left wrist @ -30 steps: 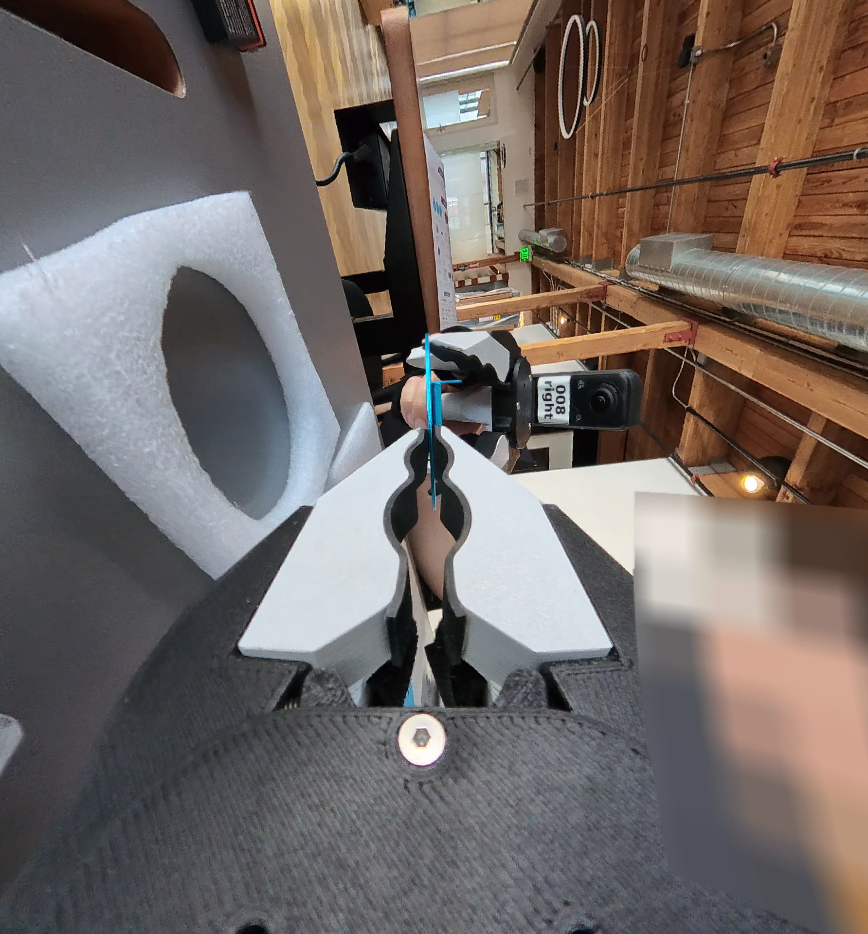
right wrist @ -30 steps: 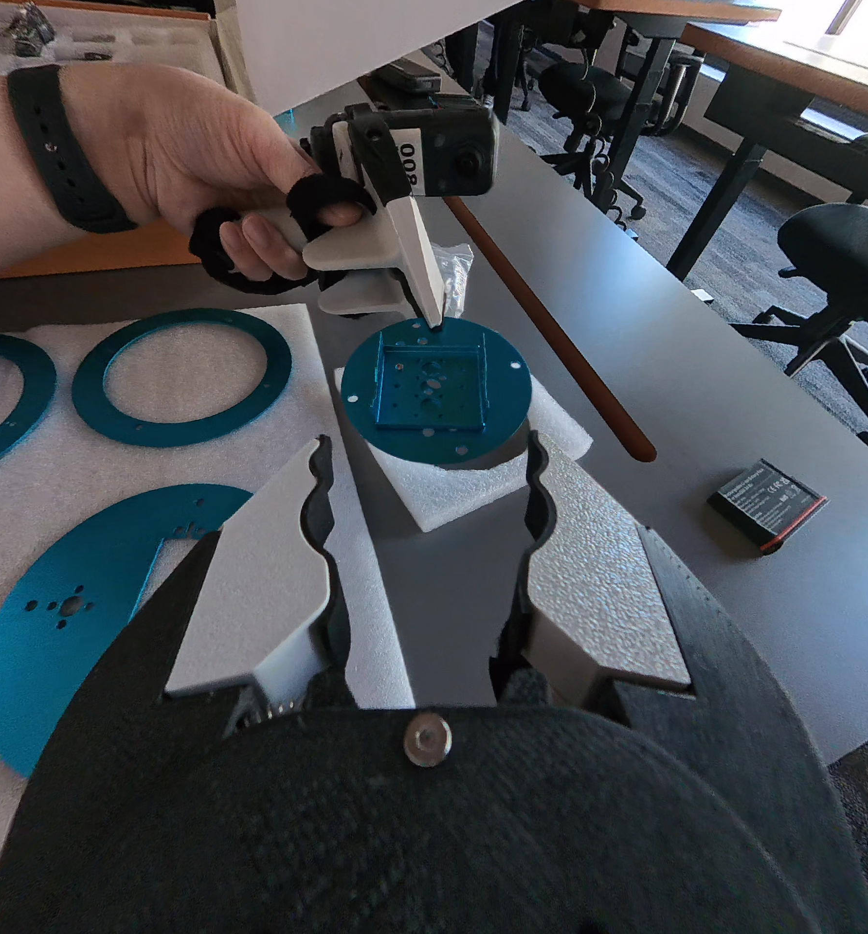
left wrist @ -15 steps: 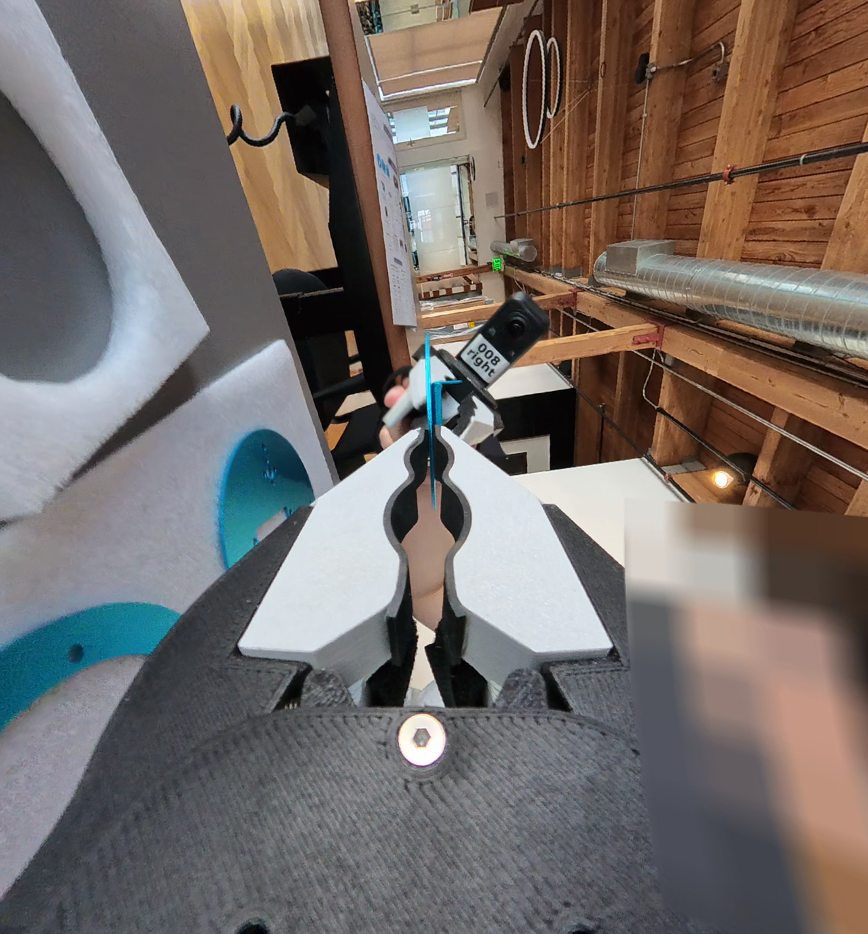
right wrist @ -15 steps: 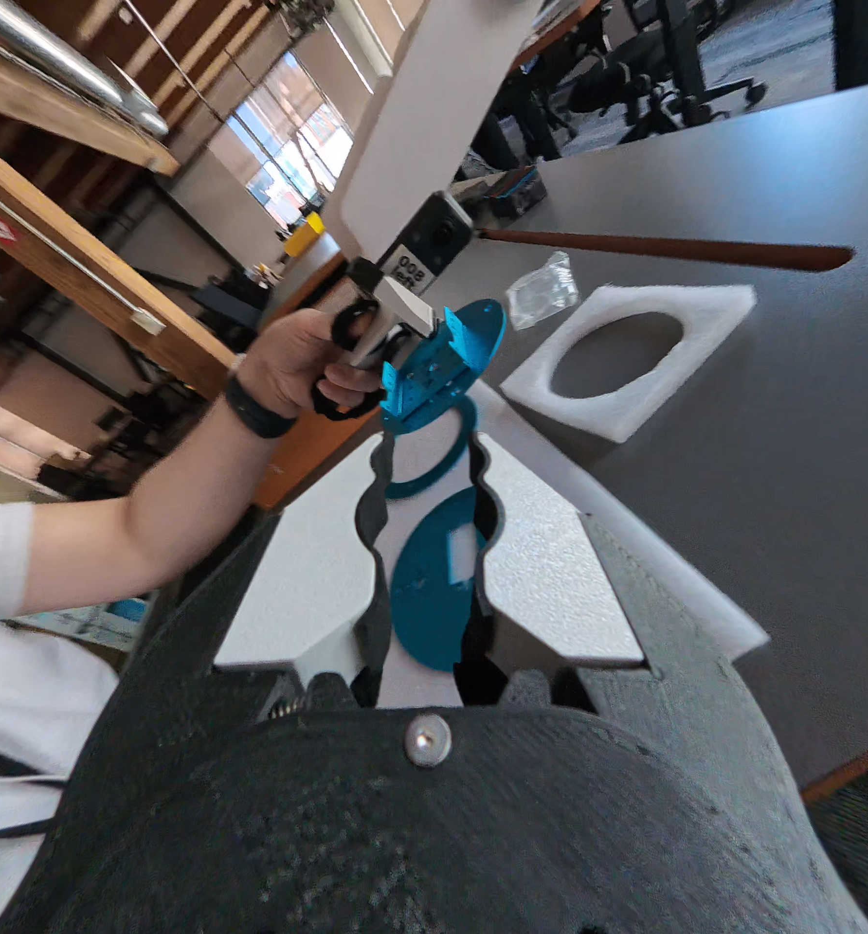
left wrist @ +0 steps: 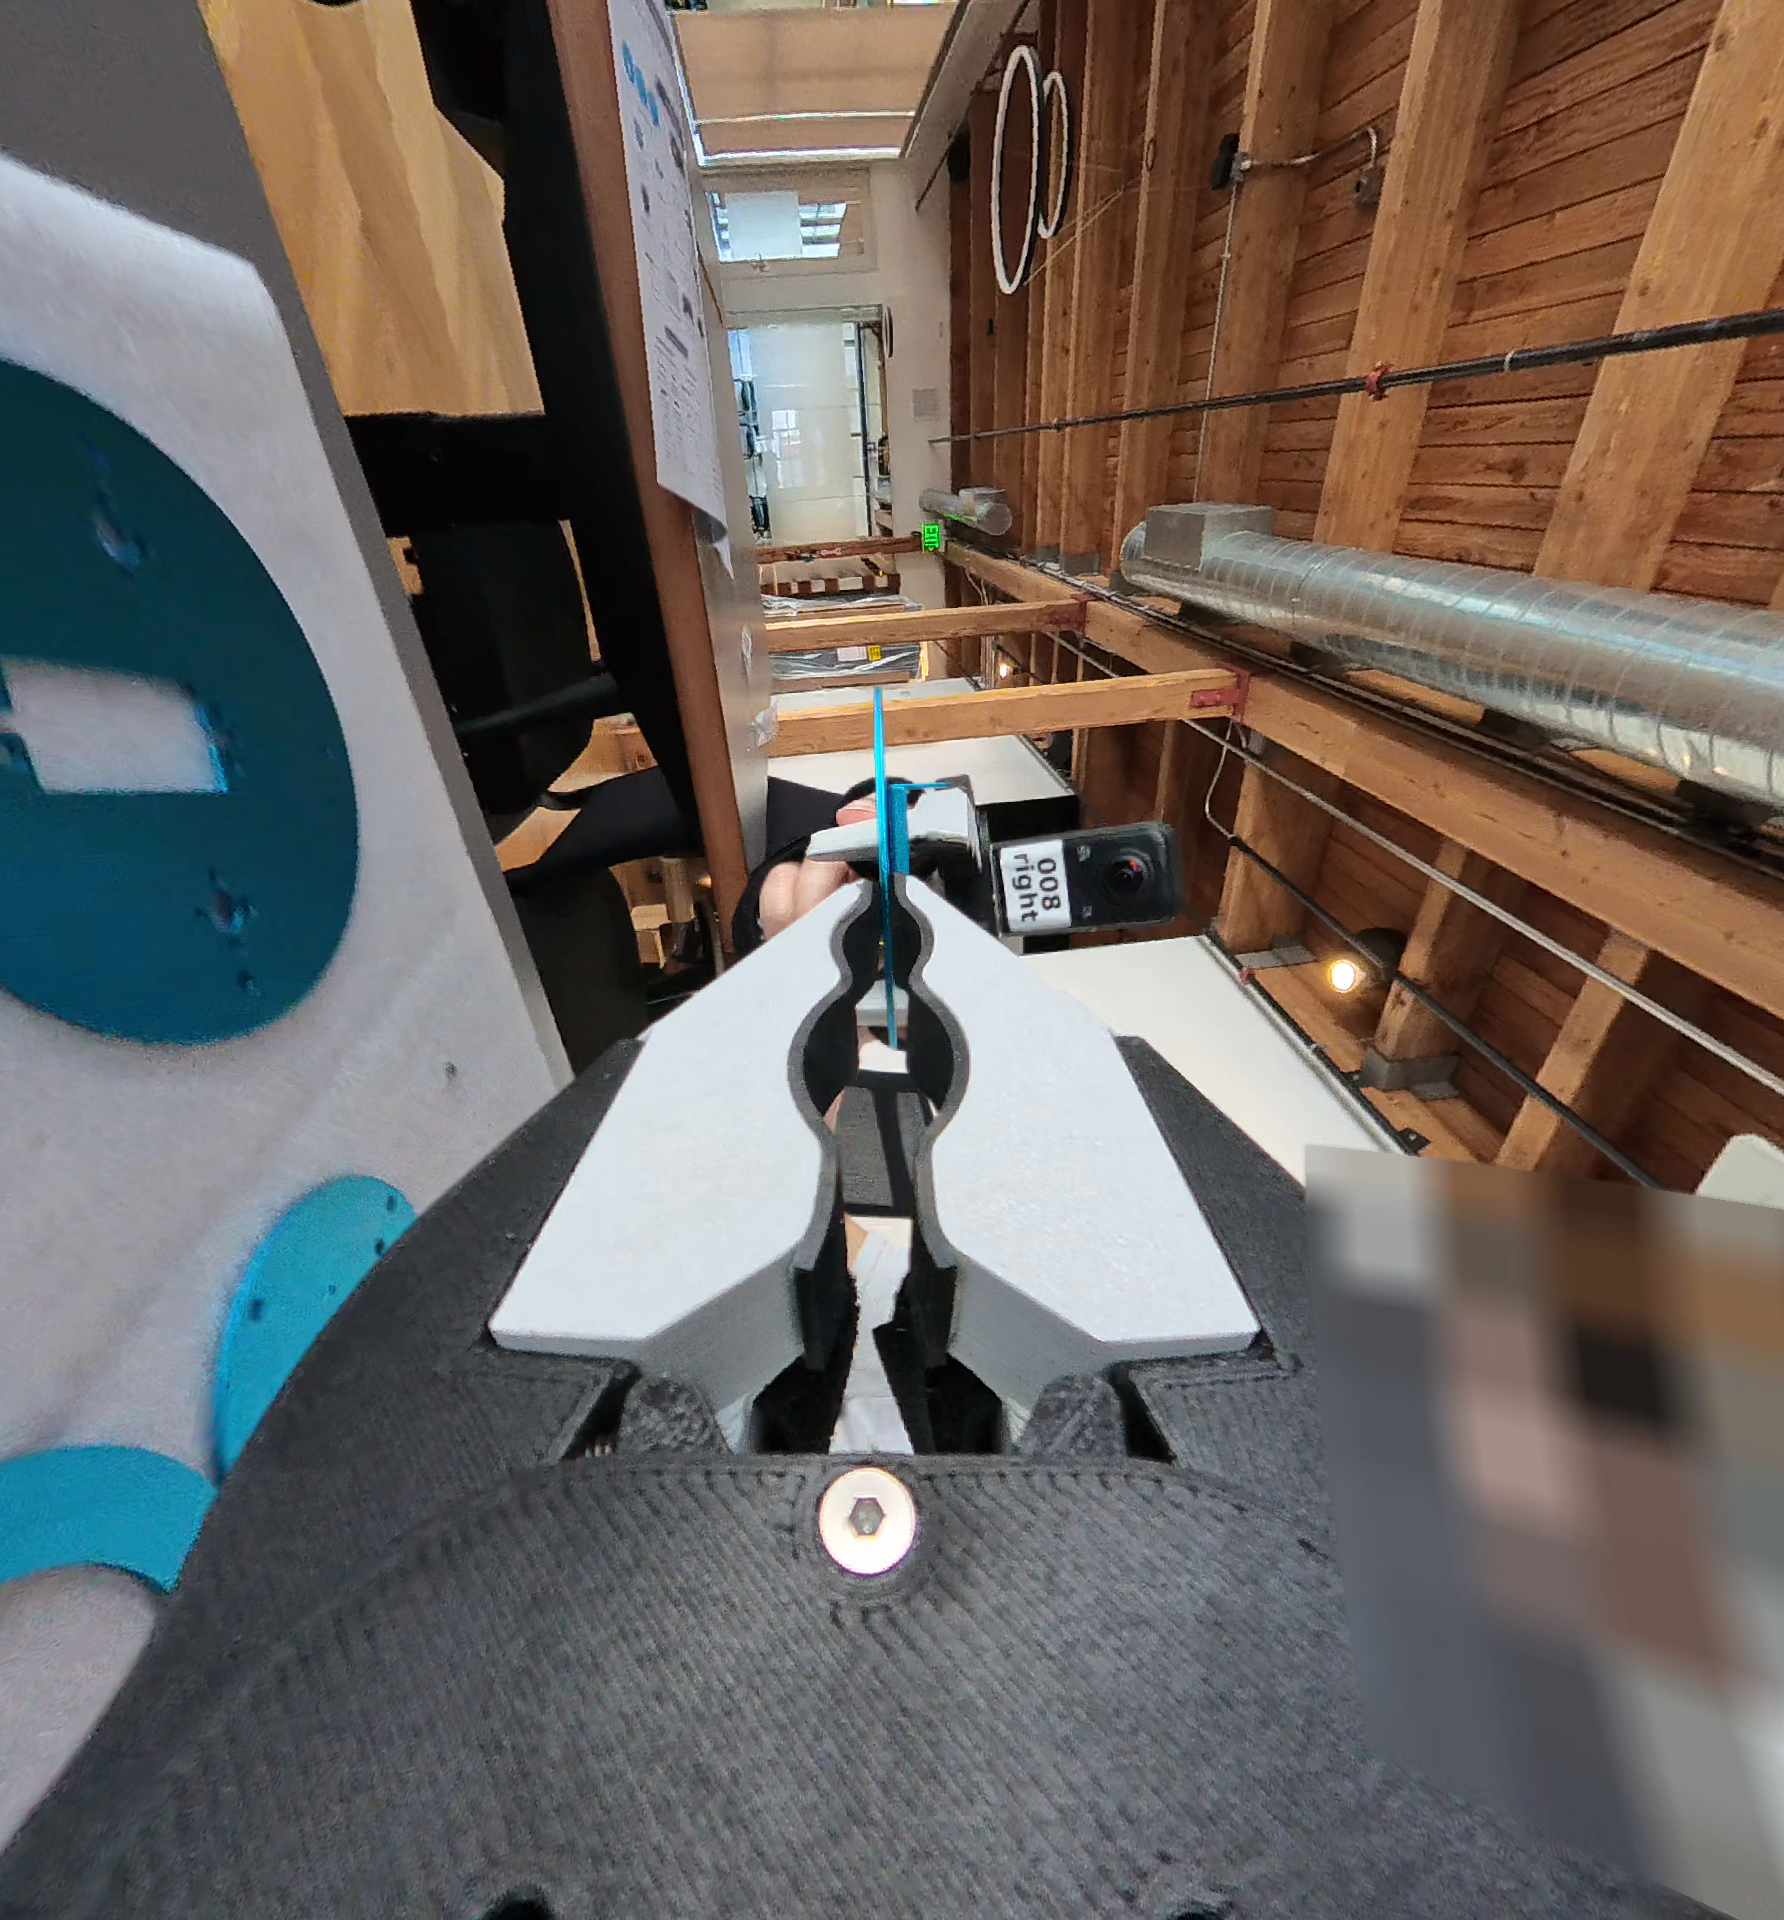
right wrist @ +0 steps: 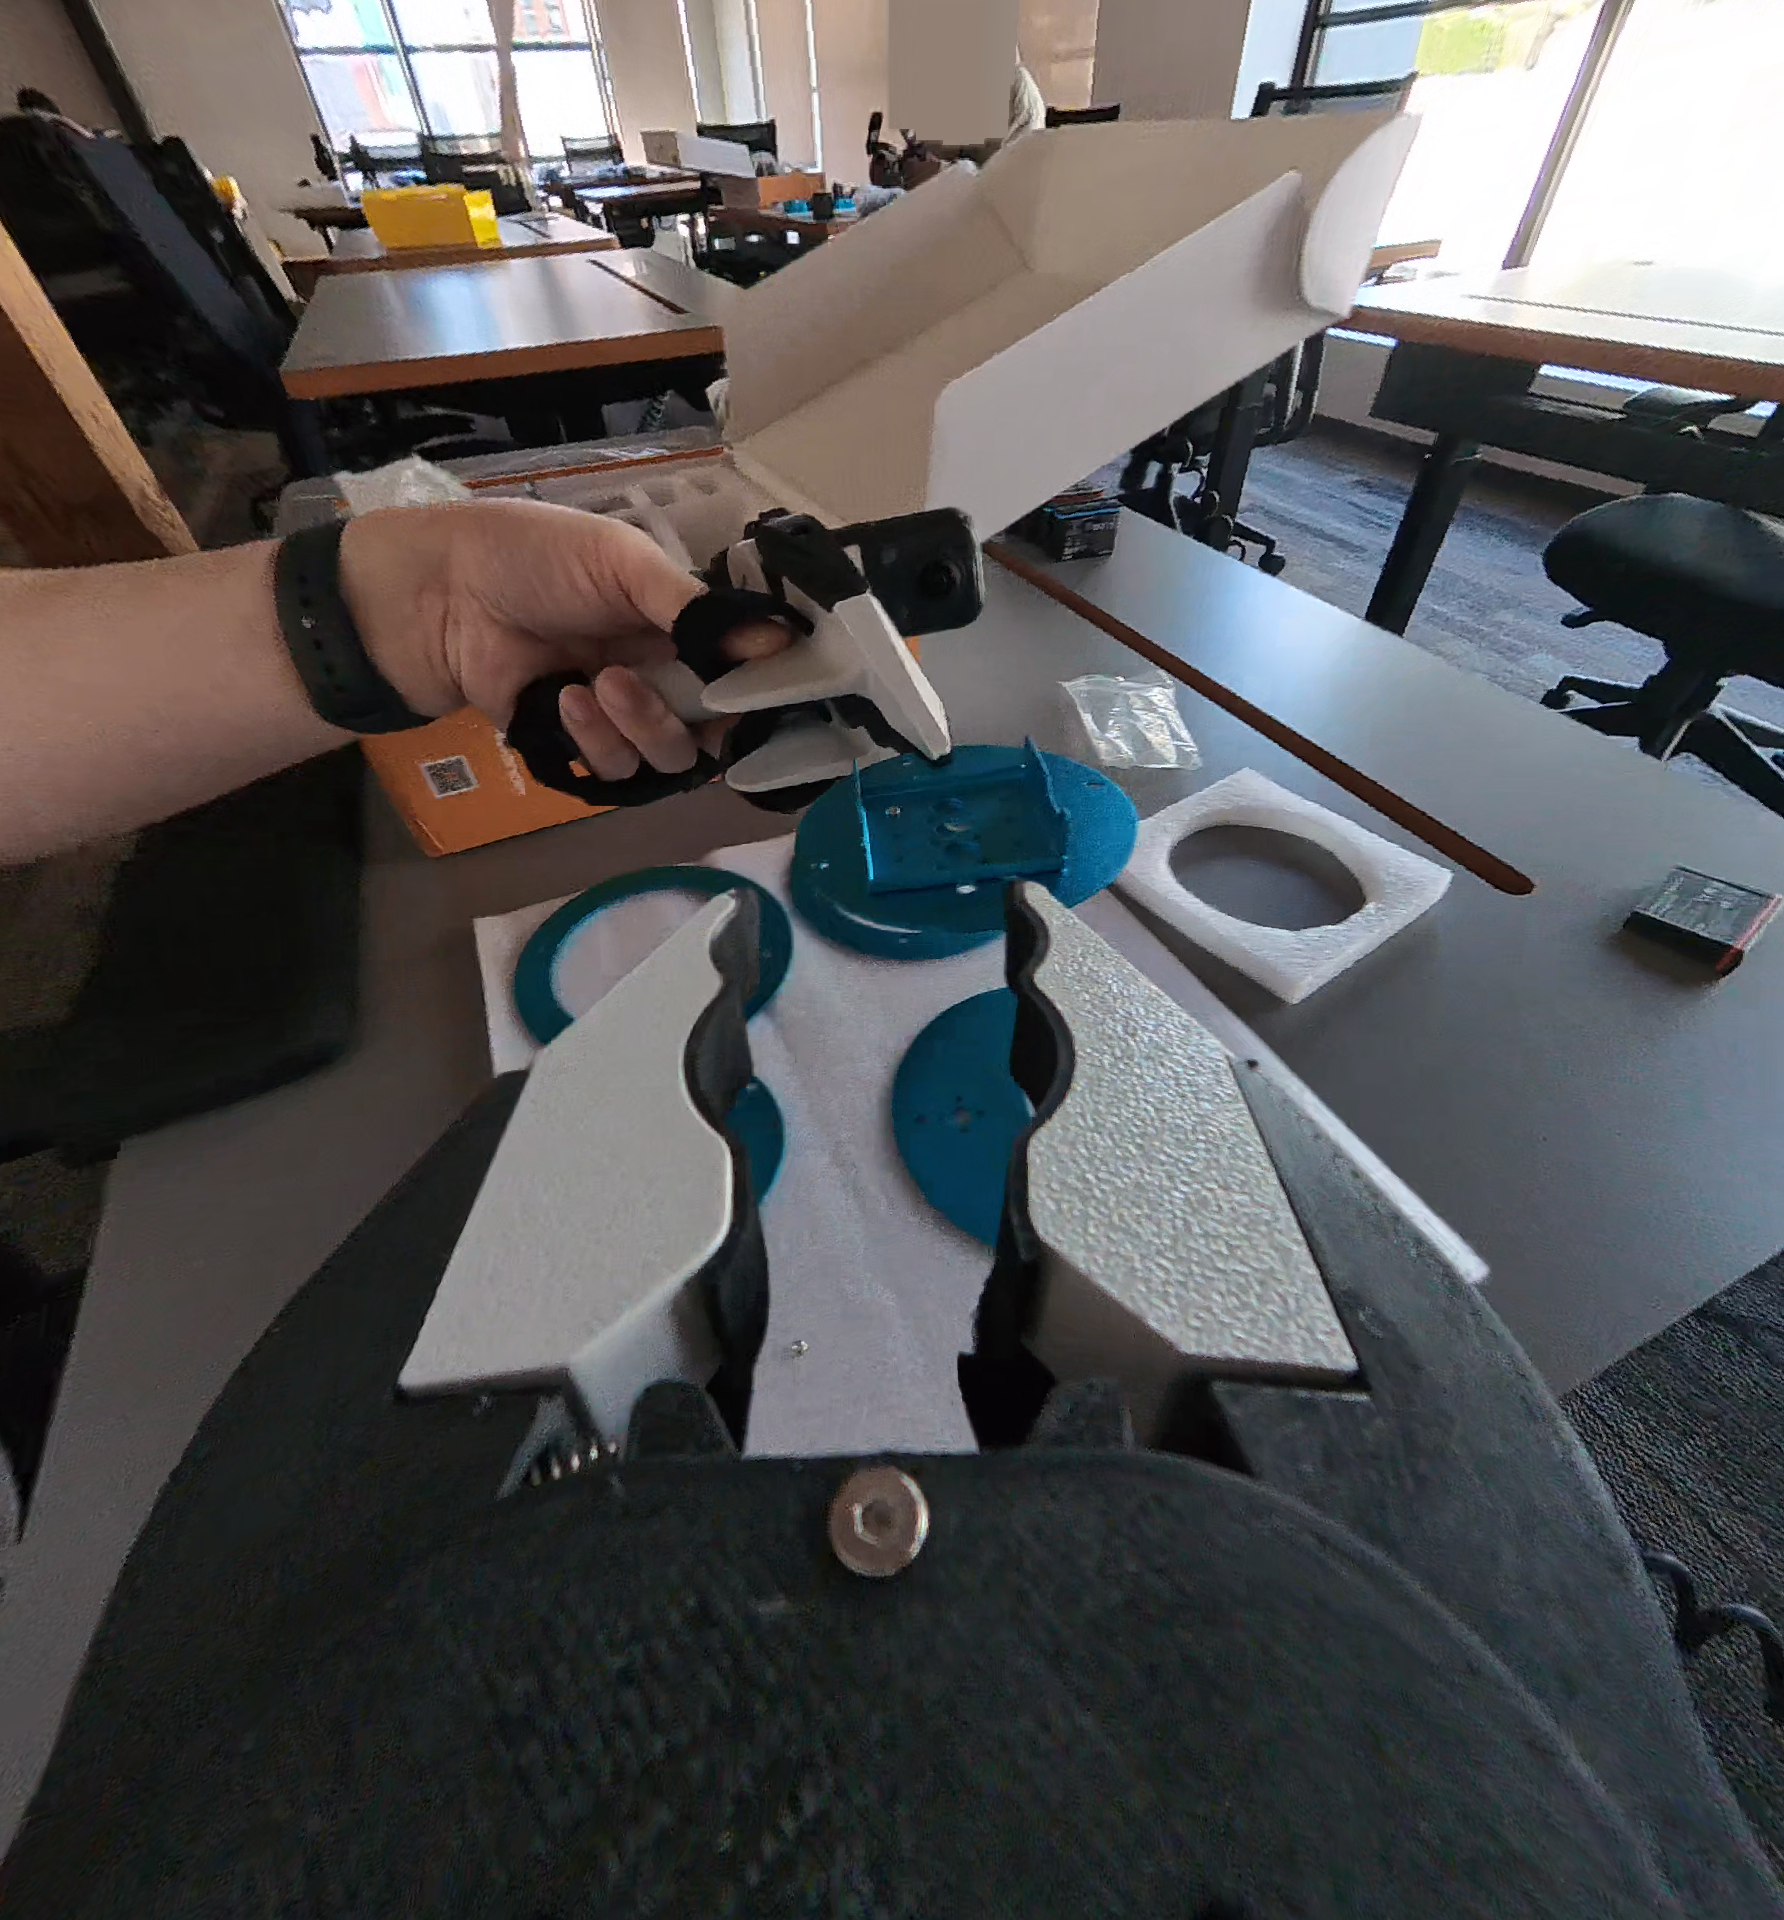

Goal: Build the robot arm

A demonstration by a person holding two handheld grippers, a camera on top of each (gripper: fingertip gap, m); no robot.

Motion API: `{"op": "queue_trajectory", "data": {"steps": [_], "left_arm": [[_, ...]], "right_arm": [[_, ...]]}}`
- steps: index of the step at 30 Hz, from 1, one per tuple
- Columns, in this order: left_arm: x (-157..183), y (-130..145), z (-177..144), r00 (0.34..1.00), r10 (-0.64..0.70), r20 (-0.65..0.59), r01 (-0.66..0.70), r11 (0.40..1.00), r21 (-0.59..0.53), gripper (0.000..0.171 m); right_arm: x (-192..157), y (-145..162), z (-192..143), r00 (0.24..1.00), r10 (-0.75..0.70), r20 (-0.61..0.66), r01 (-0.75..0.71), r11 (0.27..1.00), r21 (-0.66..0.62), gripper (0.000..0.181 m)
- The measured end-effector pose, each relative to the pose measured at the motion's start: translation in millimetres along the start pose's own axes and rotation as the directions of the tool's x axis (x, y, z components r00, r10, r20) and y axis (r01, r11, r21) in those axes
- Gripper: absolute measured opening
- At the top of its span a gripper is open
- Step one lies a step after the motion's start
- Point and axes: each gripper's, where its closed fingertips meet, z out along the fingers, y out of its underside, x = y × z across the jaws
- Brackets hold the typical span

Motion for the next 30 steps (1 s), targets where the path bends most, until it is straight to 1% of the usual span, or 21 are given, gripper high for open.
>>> {"op": "queue_trajectory", "data": {"steps": [3, 7, 10, 15, 22, 27, 30], "left_arm": [[4.4, 13.6, -2.1, 0.999, -0.036, -0.003, 0.036, 0.999, 0.021, 0.0], [7.5, 25.2, -6.2, 0.998, -0.057, 0.022, 0.056, 0.998, 0.043, 0.0], [12.9, 31.4, -8.3, 0.998, -0.051, 0.045, 0.049, 0.998, 0.045, 0.0], [26.8, 39.4, -8.9, 0.998, -0.028, 0.061, 0.026, 0.999, 0.042, 0.0], [35.9, 44.5, -8.5, 0.997, -0.009, 0.076, 0.006, 0.999, 0.047, 0.0], [33.0, 56.3, -12.6, 0.997, 0.015, 0.08, -0.019, 0.999, 0.045, 0.0], [21.9, 68.5, -16.4, 0.996, 0.014, 0.084, -0.017, 0.999, 0.041, 0.0]], "right_arm": [[-13.2, 2.5, -2.9, 0.998, -0.046, -0.047, 0.046, 0.999, -0.002, 0.054], [-30.7, 0.9, -0.3, 0.989, -0.13, -0.069, 0.13, 0.992, -0.004, 0.057], [-34.7, -2.3, 2.6, 0.981, -0.172, -0.09, 0.17, 0.985, -0.026, 0.057], [-40.7, -9.0, 6.3, 0.98, -0.188, -0.066, 0.186, 0.982, -0.04, 0.058], [-43.1, -17.3, 8.4, 0.979, -0.197, -0.056, 0.196, 0.98, -0.027, 0.059], [-57.4, -19.2, -6.2, 0.982, -0.185, -0.044, 0.187, 0.982, 0.04, 0.06], [-70.6, -5.8, -13.9, 0.981, -0.194, -0.034, 0.195, 0.98, 0.046, 0.061]]}}
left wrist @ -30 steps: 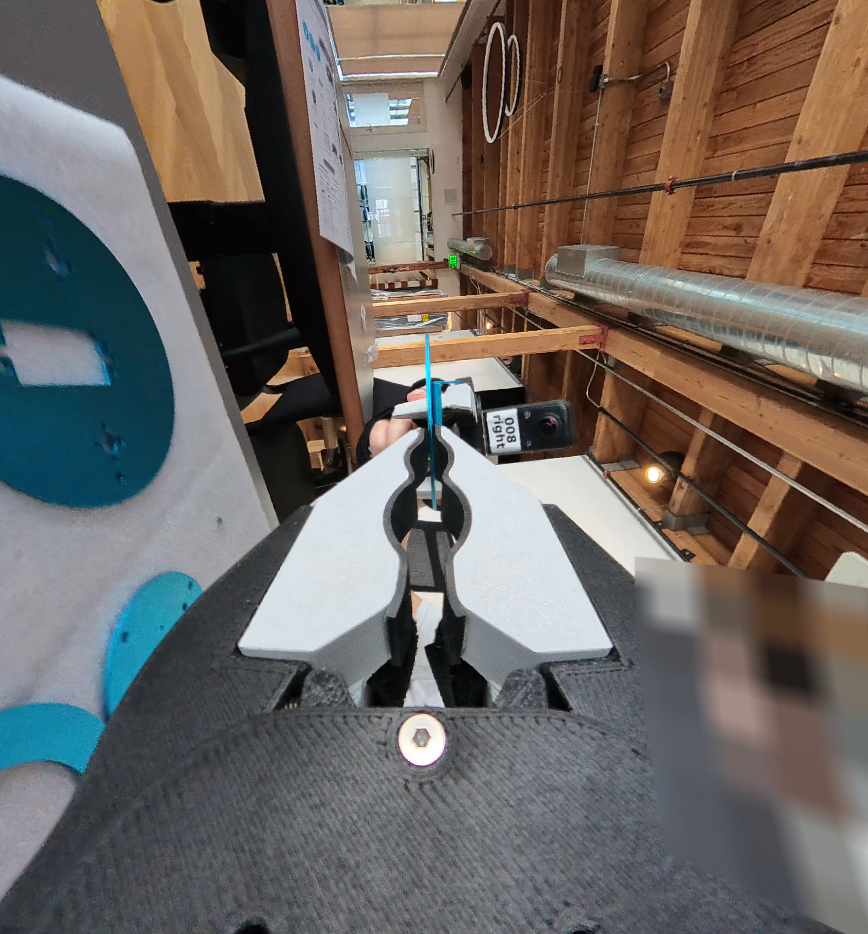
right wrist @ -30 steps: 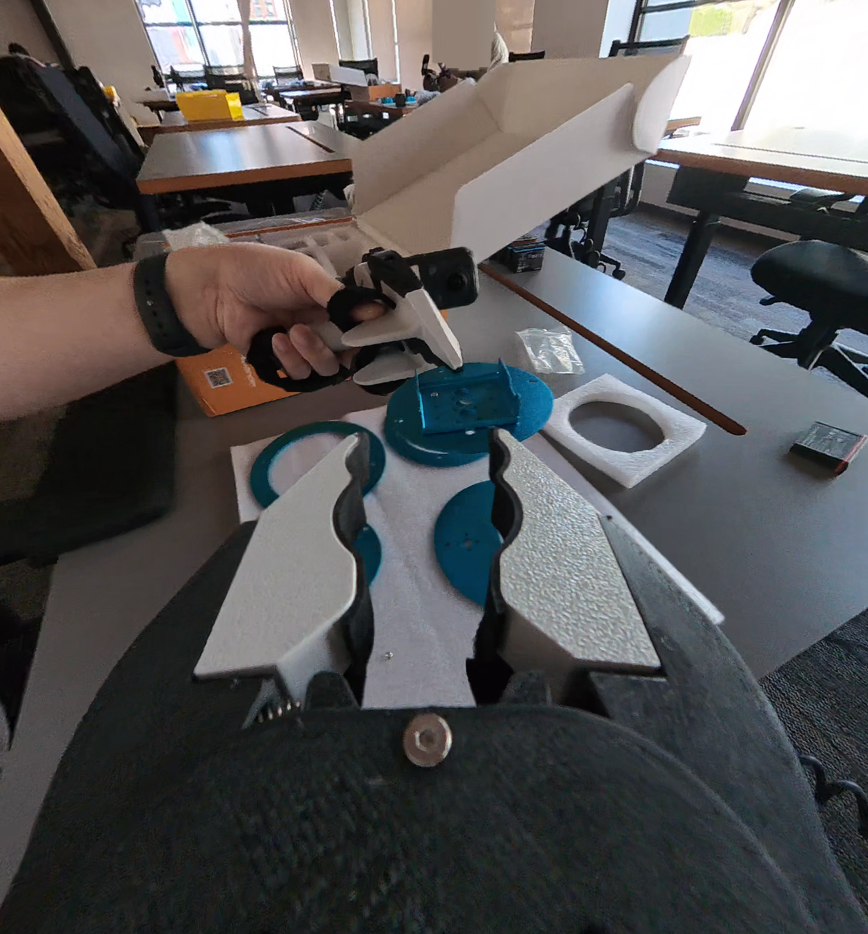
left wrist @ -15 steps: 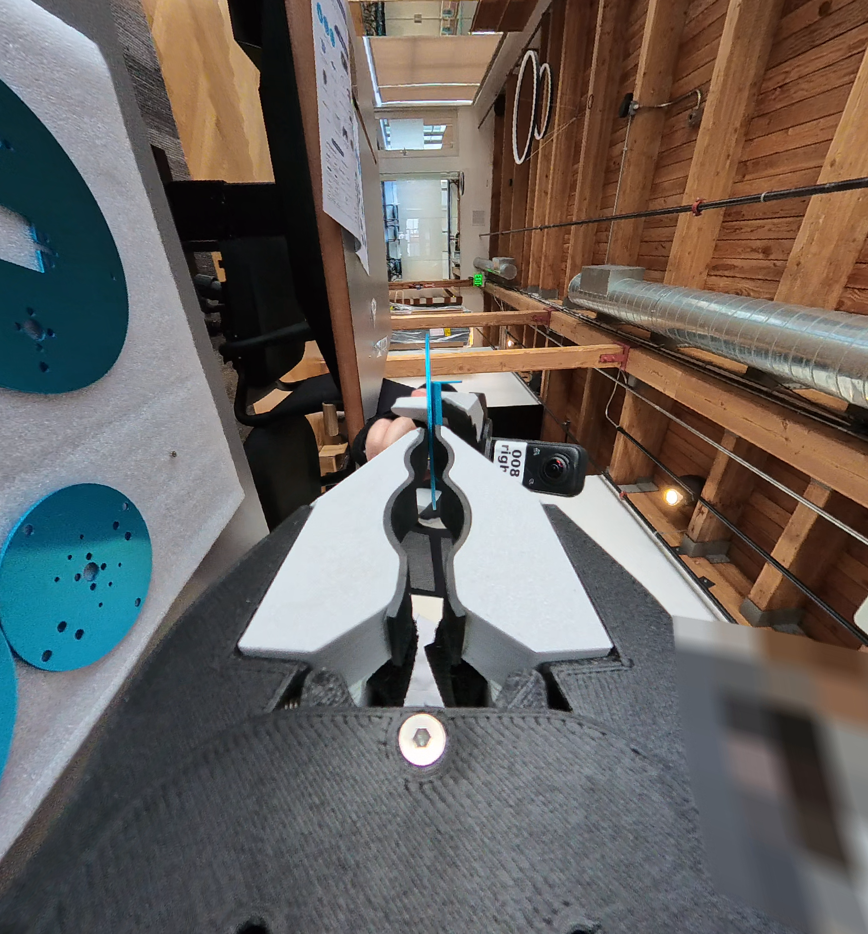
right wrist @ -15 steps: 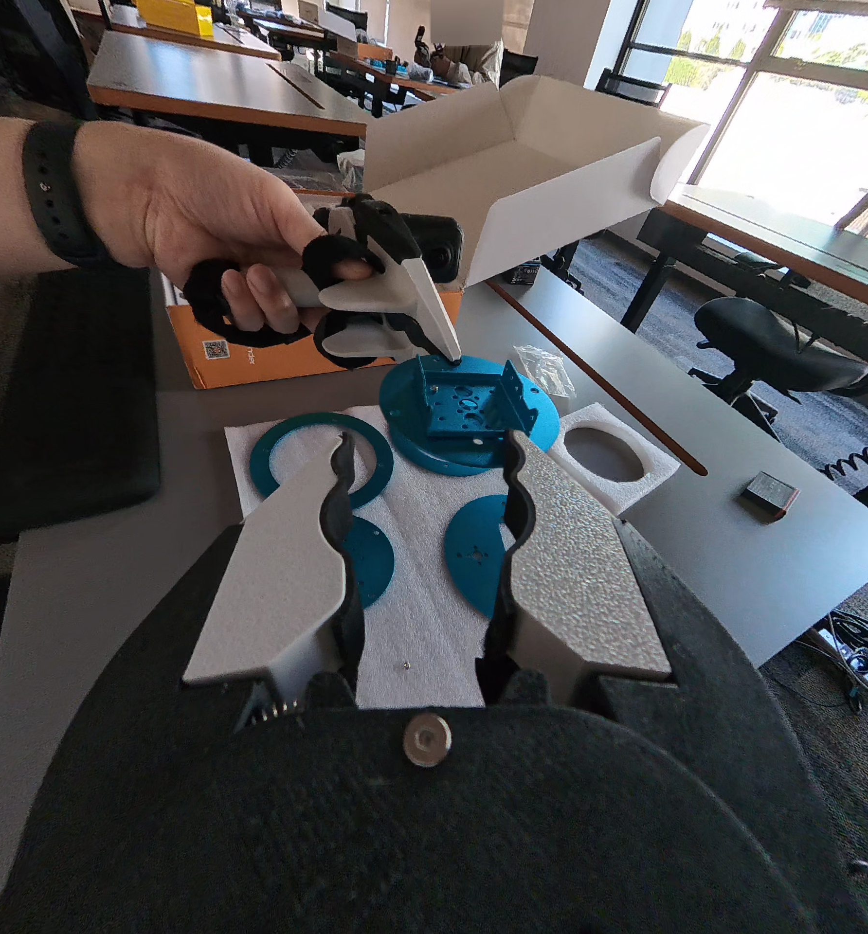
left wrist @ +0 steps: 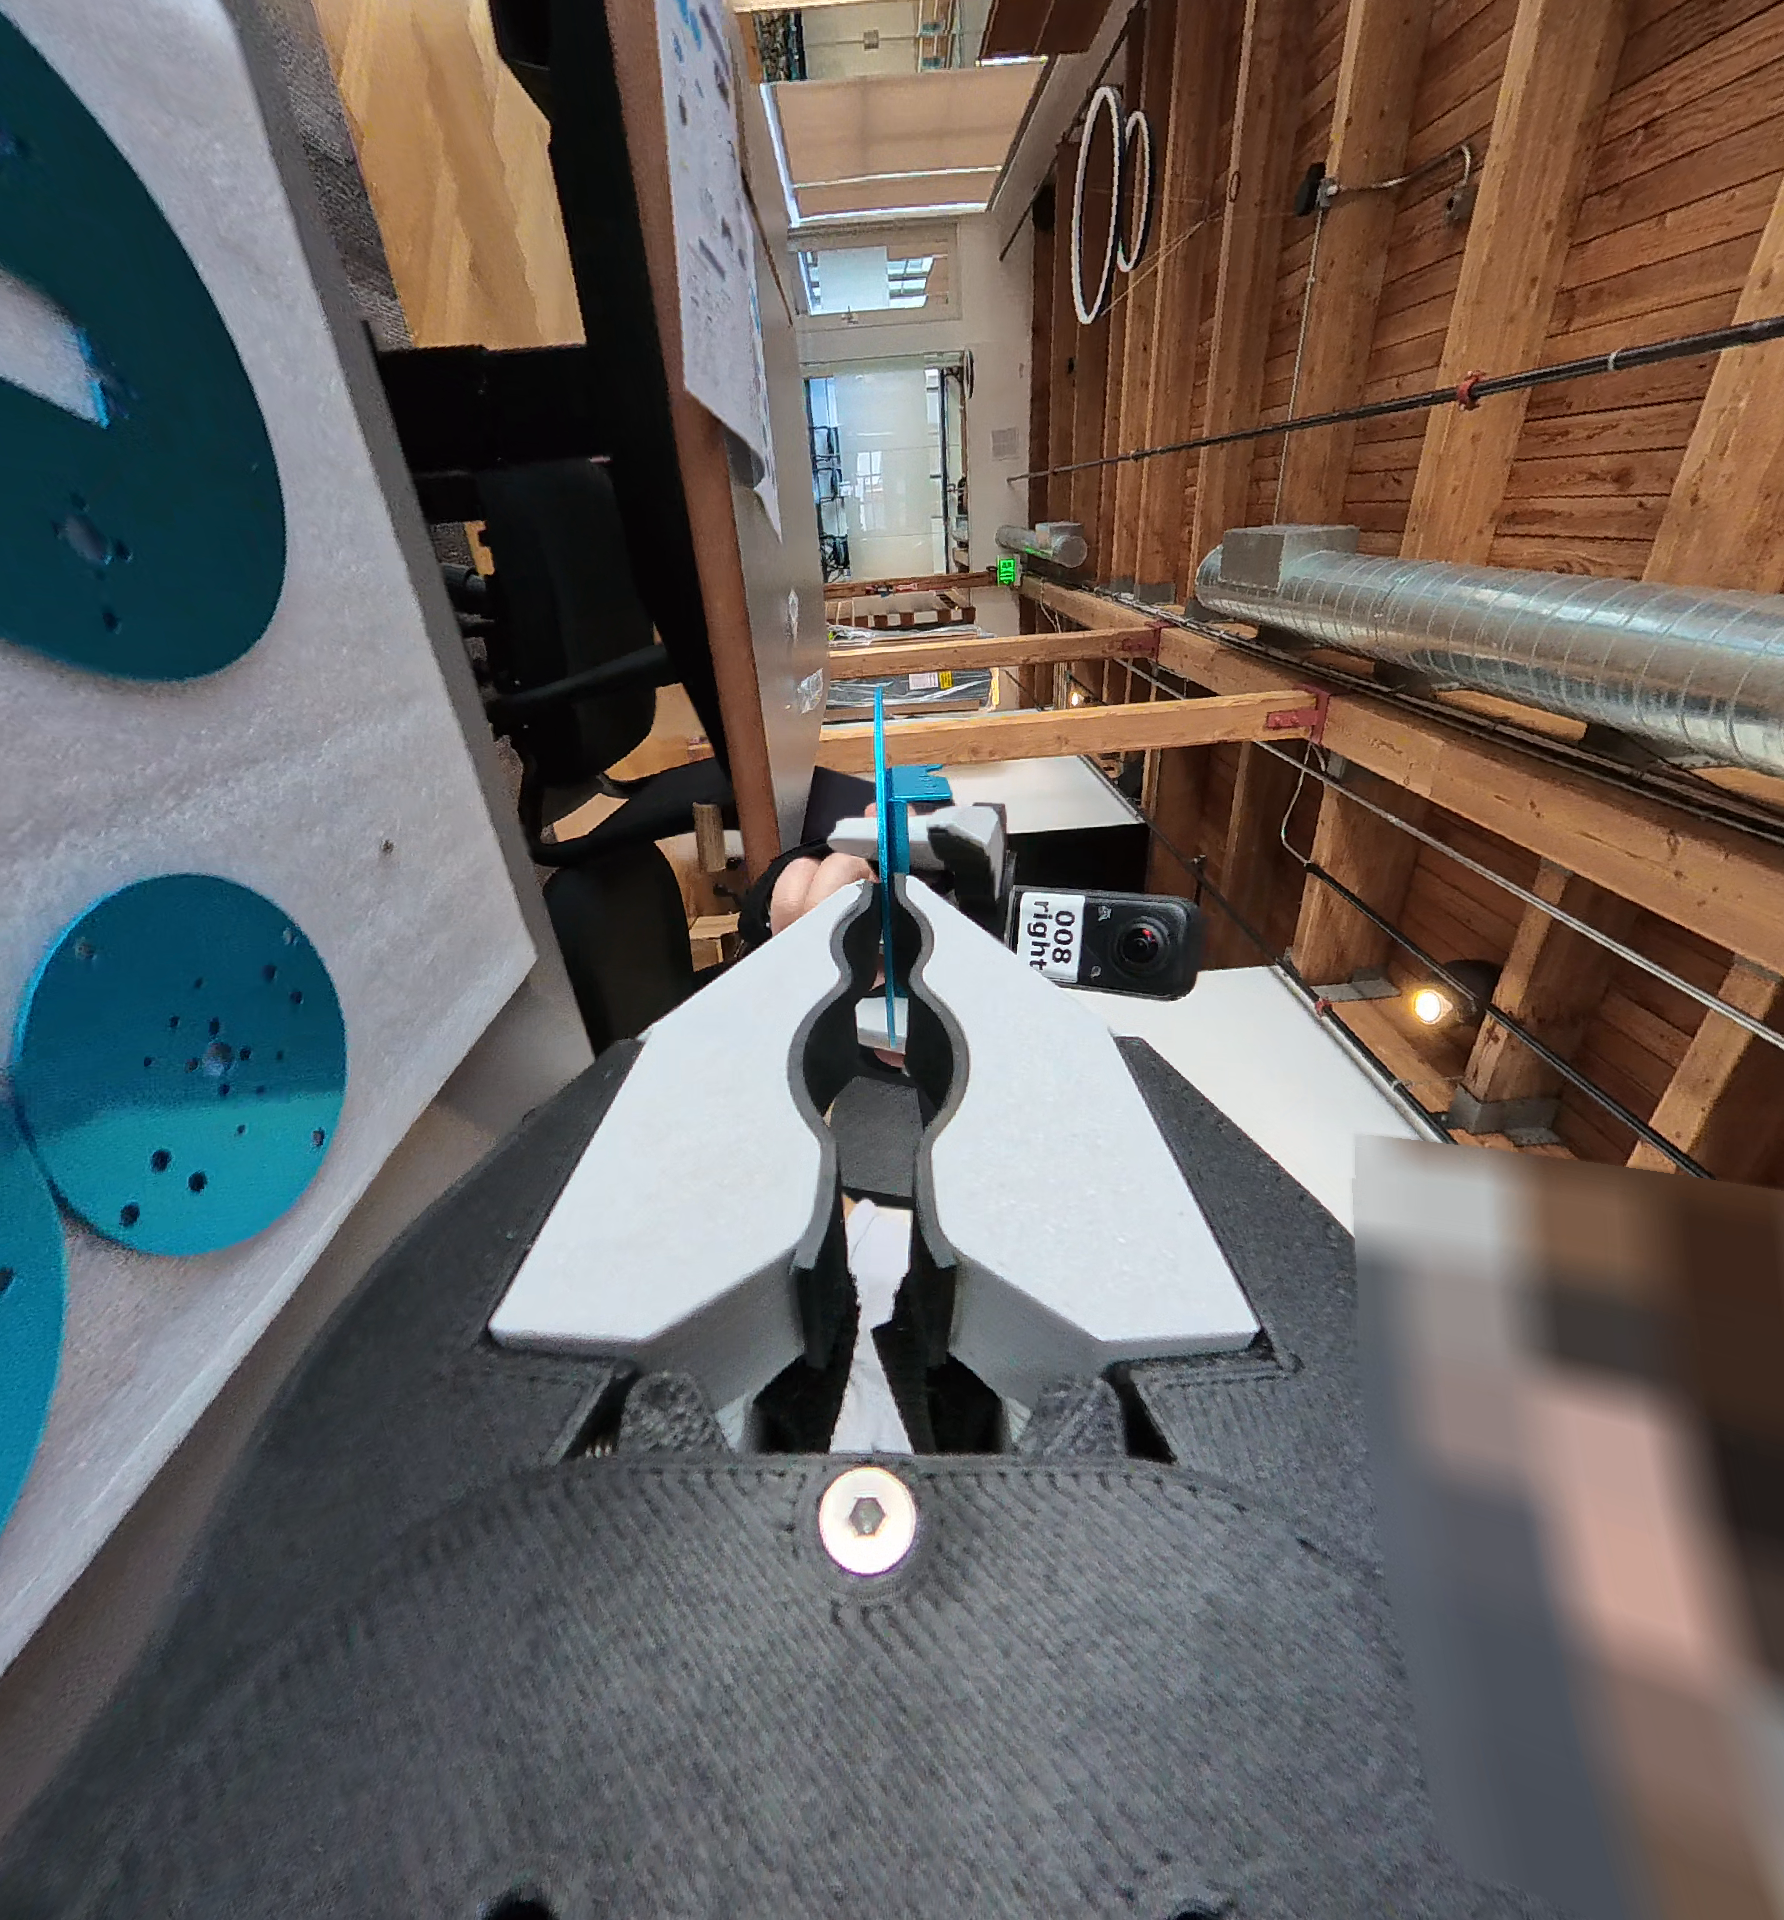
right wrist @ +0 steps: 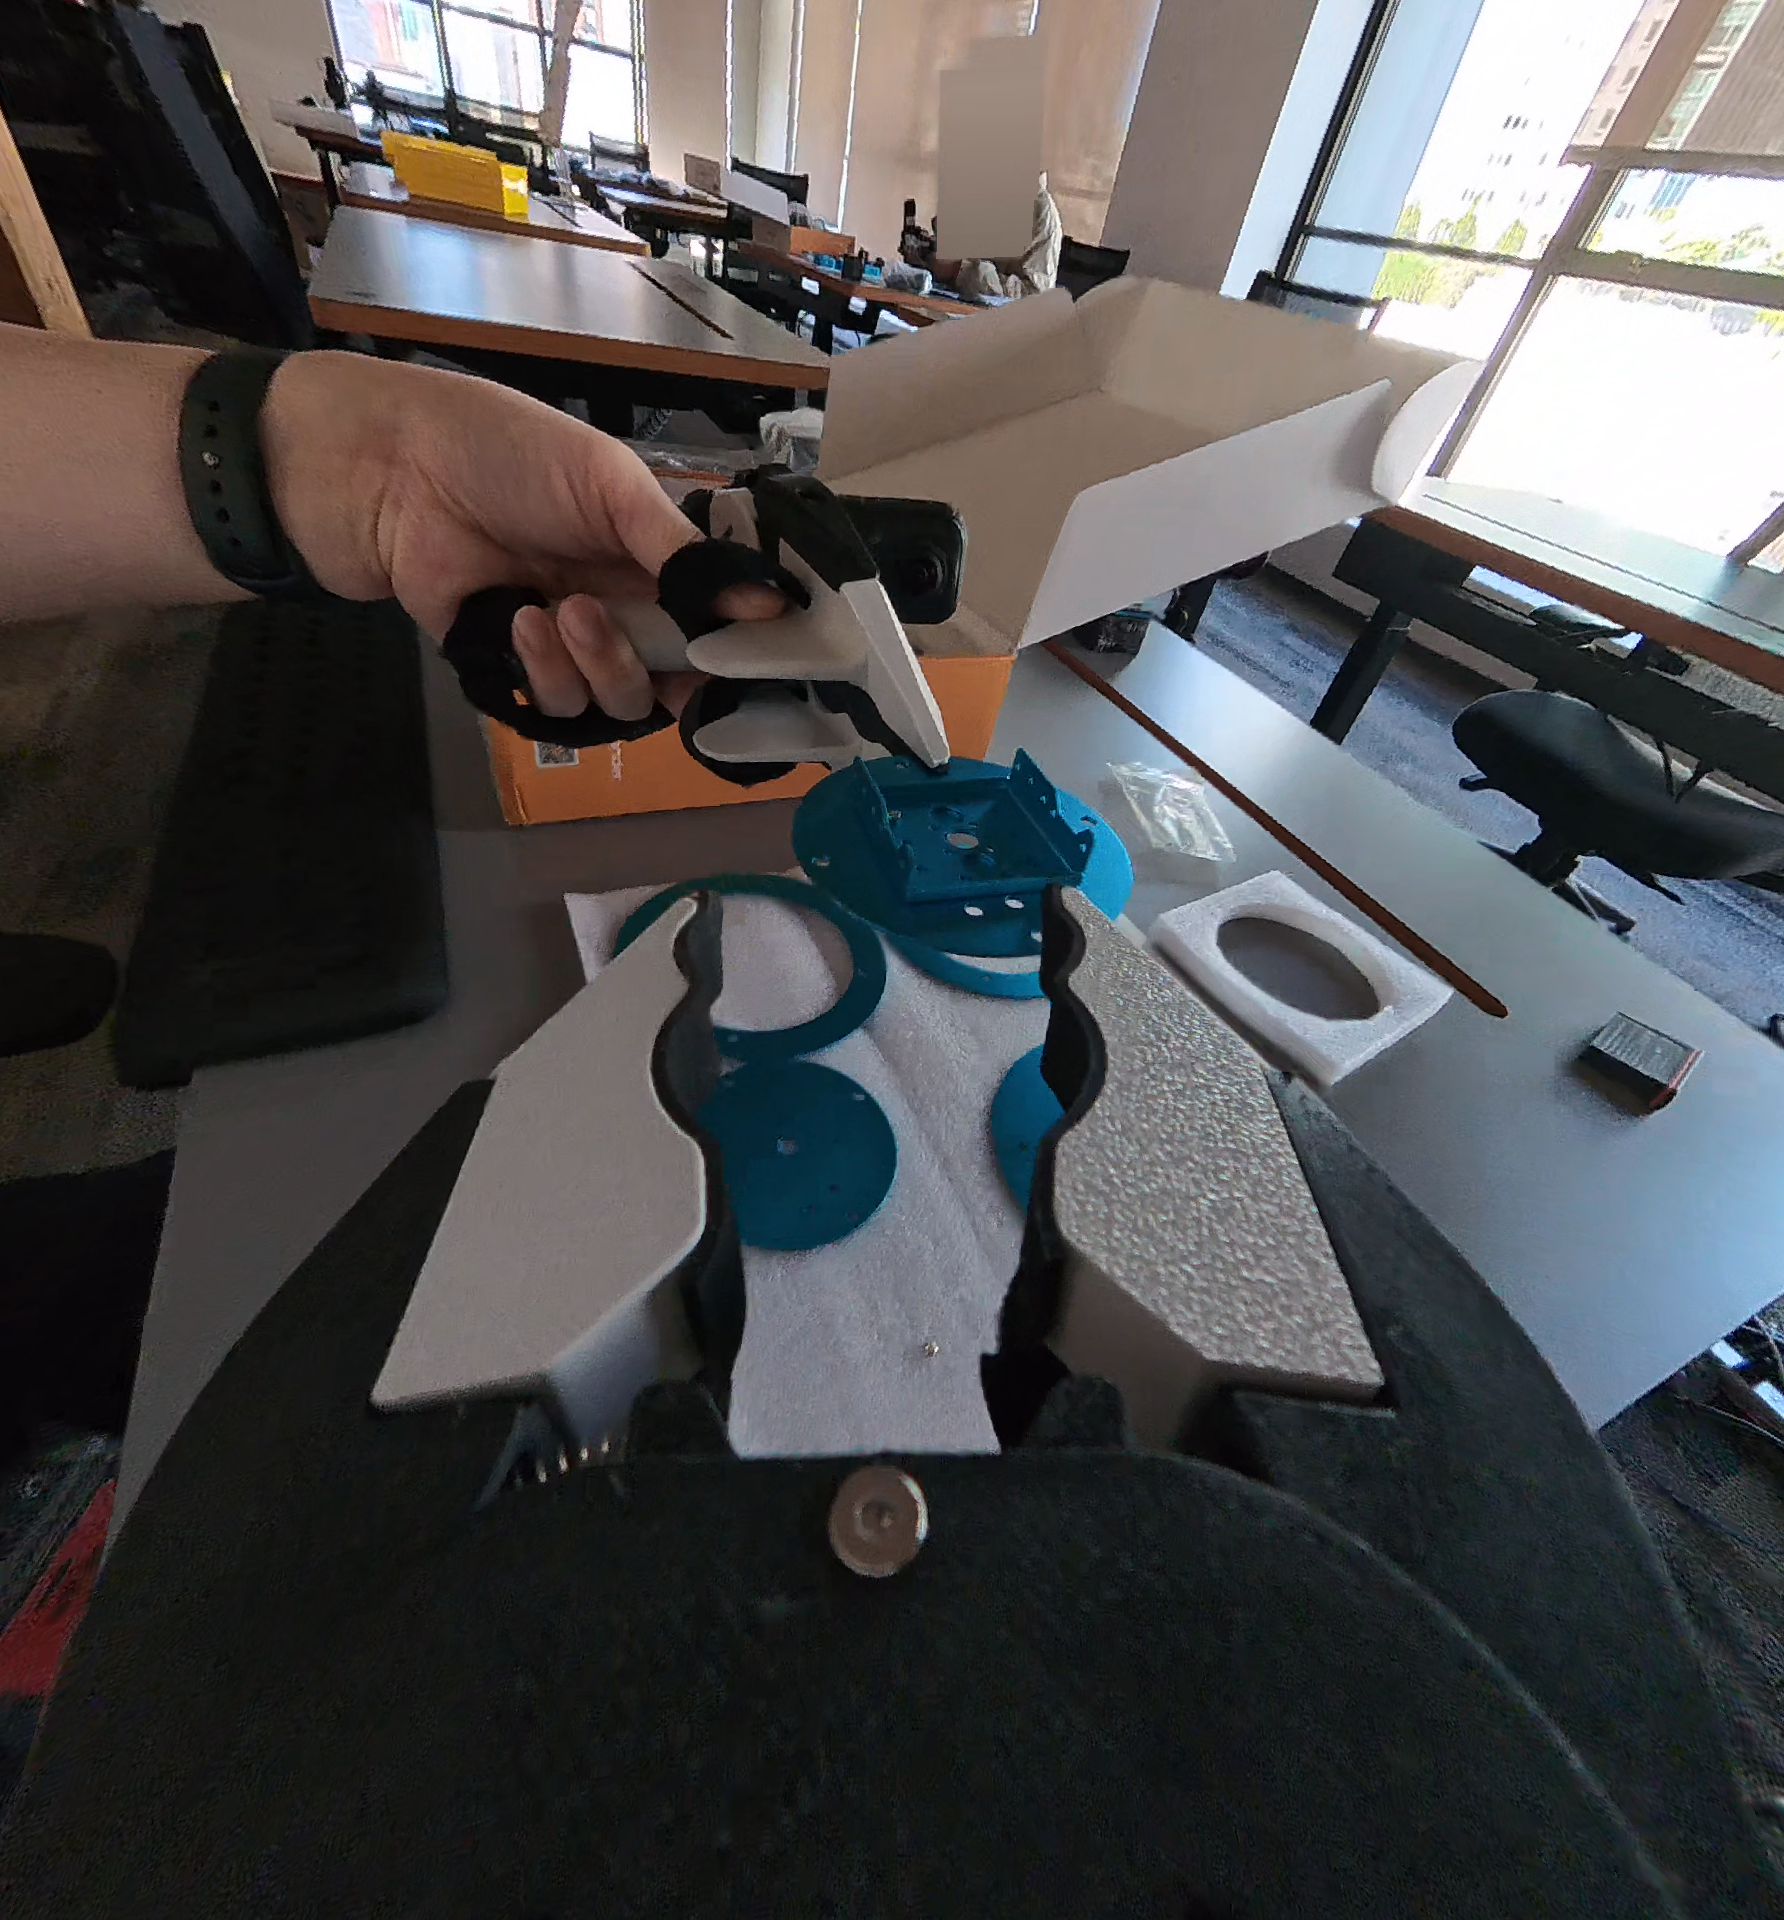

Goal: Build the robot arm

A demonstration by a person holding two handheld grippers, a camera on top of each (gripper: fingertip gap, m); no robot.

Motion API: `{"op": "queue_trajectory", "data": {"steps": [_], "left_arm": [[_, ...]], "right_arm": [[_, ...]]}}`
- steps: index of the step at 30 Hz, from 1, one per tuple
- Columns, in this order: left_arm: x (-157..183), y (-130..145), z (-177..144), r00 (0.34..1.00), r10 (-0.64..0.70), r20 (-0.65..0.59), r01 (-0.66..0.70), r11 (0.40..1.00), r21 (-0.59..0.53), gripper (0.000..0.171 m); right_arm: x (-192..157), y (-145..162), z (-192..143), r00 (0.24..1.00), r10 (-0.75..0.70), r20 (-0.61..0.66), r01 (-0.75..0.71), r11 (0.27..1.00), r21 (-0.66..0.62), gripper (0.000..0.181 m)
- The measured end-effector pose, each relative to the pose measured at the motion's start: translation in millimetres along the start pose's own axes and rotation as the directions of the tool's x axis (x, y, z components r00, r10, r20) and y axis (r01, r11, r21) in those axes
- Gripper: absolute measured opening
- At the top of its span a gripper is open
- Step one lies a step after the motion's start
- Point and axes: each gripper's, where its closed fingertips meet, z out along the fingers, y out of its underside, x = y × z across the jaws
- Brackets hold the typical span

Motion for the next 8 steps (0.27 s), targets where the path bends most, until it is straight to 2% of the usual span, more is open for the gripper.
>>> {"op": "queue_trajectory", "data": {"steps": [3, 6, 8], "left_arm": [[-16.3, 13.5, -4.2, 1.0, -0.001, 0.013, 0.001, 1.0, 0.0, 0.0], [-30.3, 26.2, -8.5, 1.0, 0.011, 0.028, -0.011, 1.0, 0.011, 0.0], [-35.6, 36.2, -10.0, 0.999, 0.036, 0.039, -0.036, 0.999, 0.01, 0.0]], "right_arm": [[-15.0, 18.3, -5.3, 0.999, 0.047, 0.013, -0.047, 0.999, -0.007, 0.061], [-20.0, 35.6, -9.4, 0.98, 0.198, 0.006, -0.198, 0.98, -0.001, 0.058], [-21.5, 42.0, -12.2, 0.942, 0.335, 0.021, -0.335, 0.942, 0.028, 0.056]]}}
